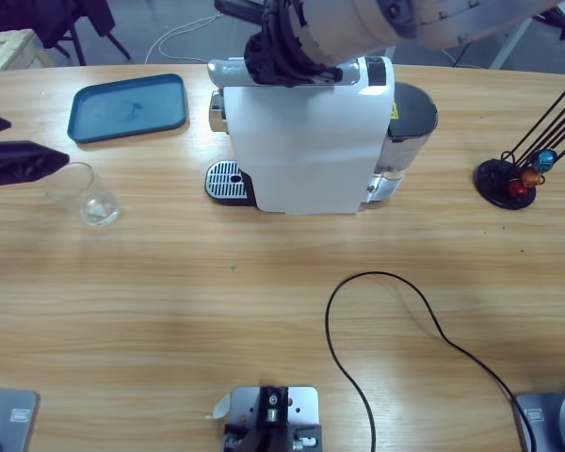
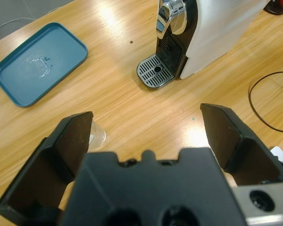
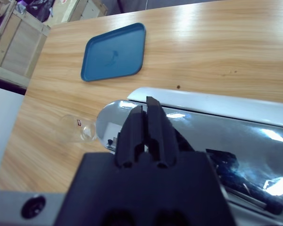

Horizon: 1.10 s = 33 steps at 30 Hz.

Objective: Pour coffee

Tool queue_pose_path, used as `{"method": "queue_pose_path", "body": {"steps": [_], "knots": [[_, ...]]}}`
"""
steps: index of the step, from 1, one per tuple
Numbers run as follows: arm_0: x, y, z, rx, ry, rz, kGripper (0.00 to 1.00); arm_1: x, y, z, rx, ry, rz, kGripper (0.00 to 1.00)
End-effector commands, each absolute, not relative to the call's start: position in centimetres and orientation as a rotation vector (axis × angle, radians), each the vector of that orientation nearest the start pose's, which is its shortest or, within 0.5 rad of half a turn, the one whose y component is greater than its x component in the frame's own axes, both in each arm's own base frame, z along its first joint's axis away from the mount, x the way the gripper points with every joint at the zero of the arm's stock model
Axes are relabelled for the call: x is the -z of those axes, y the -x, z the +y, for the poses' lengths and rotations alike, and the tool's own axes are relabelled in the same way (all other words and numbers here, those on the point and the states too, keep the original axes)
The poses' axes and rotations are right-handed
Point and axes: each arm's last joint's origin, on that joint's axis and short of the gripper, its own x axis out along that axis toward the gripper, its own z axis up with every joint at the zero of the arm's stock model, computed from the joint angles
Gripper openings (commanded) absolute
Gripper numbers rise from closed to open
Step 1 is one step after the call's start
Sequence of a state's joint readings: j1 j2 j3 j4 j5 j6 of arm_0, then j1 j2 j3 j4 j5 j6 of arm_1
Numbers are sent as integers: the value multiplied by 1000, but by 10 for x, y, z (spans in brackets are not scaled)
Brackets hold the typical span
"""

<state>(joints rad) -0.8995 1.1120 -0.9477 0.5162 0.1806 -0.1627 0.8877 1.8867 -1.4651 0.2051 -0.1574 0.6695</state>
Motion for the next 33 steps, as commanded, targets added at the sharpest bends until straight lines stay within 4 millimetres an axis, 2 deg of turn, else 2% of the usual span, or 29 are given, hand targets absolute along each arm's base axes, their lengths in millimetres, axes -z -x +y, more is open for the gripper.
{"method": "queue_pose_path", "body": {"steps": [1,3,4,8,10,12,14,17,21,23,27,30,33], "knots": [[-352,-111,-122,605,-225,686,996,-235,-260,330,-373,110,917,0],[-353,-111,-122,589,-226,675,1000,-282,-257,323,-366,136,811,804],[-354,-112,-121,576,-229,668,1000,-304,-253,317,-377,134,759,980],[-351,-114,-117,494,-257,650,1000,-379,-226,289,-456,87,600,1000],[-344,-117,-116,434,-290,655,1000,-401,-206,271,-487,87,565,1000],[-337,-122,-117,363,-330,661,1000,-410,-183,249,-506,104,573,1000],[-334,-124,-113,275,-367,648,1000,-407,-166,226,-503,122,589,1000],[-325,-122,-106,210,-315,669,1000,-395,-141,186,-474,124,595,1000],[-295,-117,-96,132,-225,738,1000,-365,-112,142,-463,136,643,1000],[-278,-114,-92,112,-210,738,1000,-351,-102,127,-454,133,672,1000],[-247,-109,-85,111,-160,689,1000,-337,-92,112,-445,146,713,1000],[-219,-108,-83,116,-130,683,1000,-333,-93,113,-428,144,732,1000],[-210,-111,-88,174,-114,660,1000,-328,-99,121,-397,154,750,1000]]}}
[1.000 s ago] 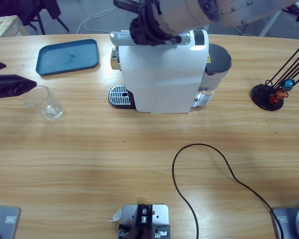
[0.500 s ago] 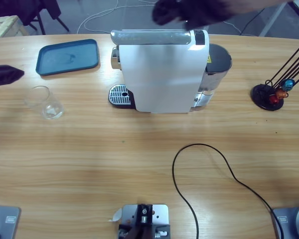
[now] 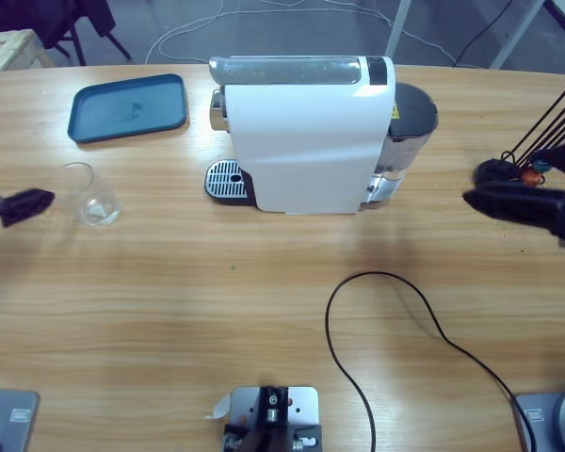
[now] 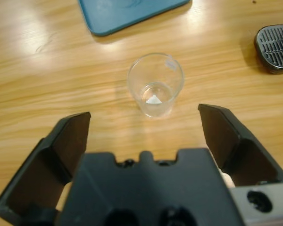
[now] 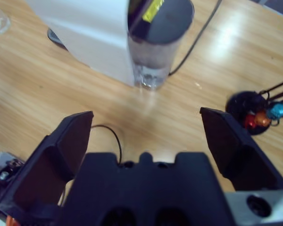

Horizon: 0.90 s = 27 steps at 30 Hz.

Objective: Pour coffee

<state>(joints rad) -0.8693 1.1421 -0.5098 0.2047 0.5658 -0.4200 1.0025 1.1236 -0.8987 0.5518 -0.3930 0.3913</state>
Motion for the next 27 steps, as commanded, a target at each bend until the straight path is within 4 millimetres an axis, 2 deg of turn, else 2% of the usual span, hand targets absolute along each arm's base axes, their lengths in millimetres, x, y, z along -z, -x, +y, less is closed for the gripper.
{"method": "queue_pose_path", "body": {"steps": [1,9,15,26,27], "knots": [[-207,-112,-88,171,-107,655,1000,-327,-100,123,-393,159,756,1000],[-183,-133,-100,138,-111,666,1000,-325,-103,124,-358,178,758,1000],[-174,-150,-101,78,-116,666,1000,-319,-107,131,-348,189,782,1000],[-144,-172,-116,96,-108,679,1000,-311,-120,153,-353,200,804,1000],[-141,-173,-116,91,-108,681,974,-311,-120,154,-353,201,806,1000]]}}
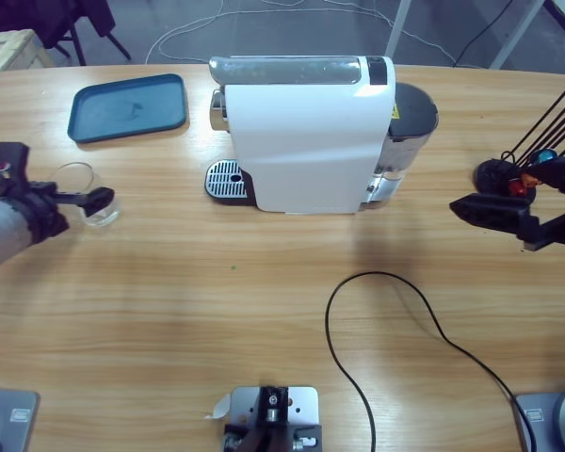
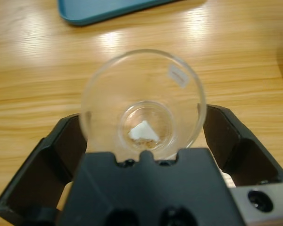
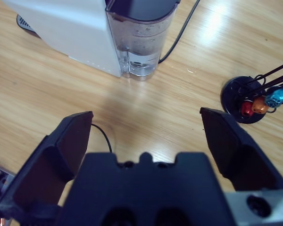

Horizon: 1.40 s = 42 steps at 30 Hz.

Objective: Pour coffee

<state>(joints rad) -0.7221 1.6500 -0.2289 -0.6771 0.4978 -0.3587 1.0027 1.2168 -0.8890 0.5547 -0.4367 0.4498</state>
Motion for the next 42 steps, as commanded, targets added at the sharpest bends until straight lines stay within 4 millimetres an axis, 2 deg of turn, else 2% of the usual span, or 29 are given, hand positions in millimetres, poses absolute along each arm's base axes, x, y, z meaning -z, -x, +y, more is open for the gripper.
{"method": "queue_pose_path", "body": {"steps": [1,2,6,8,9,12,16,23,26,28,31,34,37,40,42], "knots": [[-140,-174,-116,88,-103,675,922,-311,-120,154,-354,201,808,1000],[-140,-175,-115,83,-101,674,883,-310,-120,153,-355,202,809,1000],[-140,-175,-112,87,-94,667,588,-307,-118,151,-353,203,816,1000],[-142,-174,-110,108,-99,642,54,-307,-118,151,-353,201,817,1000],[-143,-173,-109,113,-99,630,0,-308,-118,150,-353,200,816,1000],[-145,-173,-104,113,-84,612,0,-310,-117,149,-355,190,808,1000],[-148,-169,-105,234,-152,608,0,-311,-118,150,-355,186,805,1000],[-169,-149,-105,629,-408,482,0,-313,-116,145,-331,166,788,1000],[-183,-152,-104,843,-387,388,0,-319,-113,140,-334,153,762,1000],[-194,-161,-96,972,-341,297,0,-322,-110,135,-338,146,752,1000],[-207,-195,-90,946,-316,247,0,-326,-107,130,-343,134,736,1000],[-219,-233,-101,959,-306,298,0,-327,-105,127,-343,138,738,1000],[-221,-266,-113,1006,-300,398,0,-326,-104,125,-340,146,745,1000],[-223,-275,-116,1053,-359,489,0,-324,-104,125,-338,153,751,1000],[-215,-278,-118,1105,-397,536,0,-321,-105,126,-337,158,758,1000]]}}
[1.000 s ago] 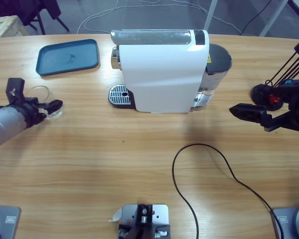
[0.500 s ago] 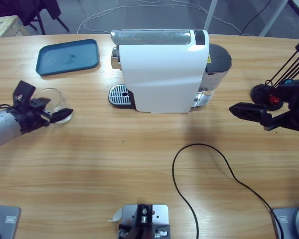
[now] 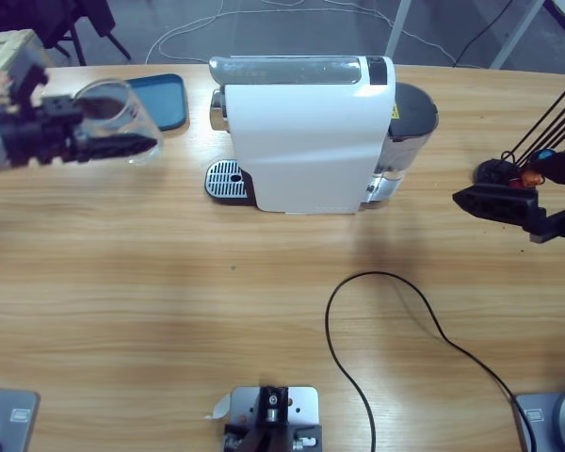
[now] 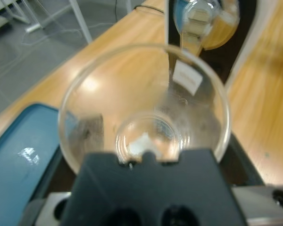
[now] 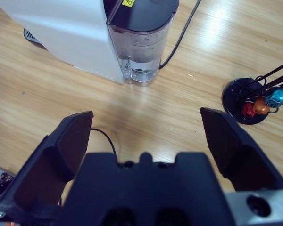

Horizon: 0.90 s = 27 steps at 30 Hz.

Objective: Pour coffee

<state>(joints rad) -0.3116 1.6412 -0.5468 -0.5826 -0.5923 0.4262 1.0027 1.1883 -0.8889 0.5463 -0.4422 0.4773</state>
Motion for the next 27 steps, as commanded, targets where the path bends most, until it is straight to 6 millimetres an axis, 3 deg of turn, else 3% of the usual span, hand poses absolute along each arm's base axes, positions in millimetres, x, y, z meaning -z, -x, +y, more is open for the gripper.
{"method": "queue_pose_path", "body": {"steps": [1,5,10,13,20,27], "knots": [[-211,-279,-119,1138,-411,538,0,-320,-105,127,-336,160,759,1000],[-207,-298,-130,1273,-418,434,0,-318,-106,129,-341,164,770,1000],[-198,-318,-146,1304,-461,345,0,-319,-103,124,-336,176,785,1000],[-183,-315,-151,1332,-464,381,0,-318,-104,123,-326,176,789,1000],[-177,-315,-178,1279,-563,434,0,-313,-109,128,-322,171,795,1000],[-175,-313,-190,1274,-599,500,0,-311,-108,125,-316,167,793,1000]]}}
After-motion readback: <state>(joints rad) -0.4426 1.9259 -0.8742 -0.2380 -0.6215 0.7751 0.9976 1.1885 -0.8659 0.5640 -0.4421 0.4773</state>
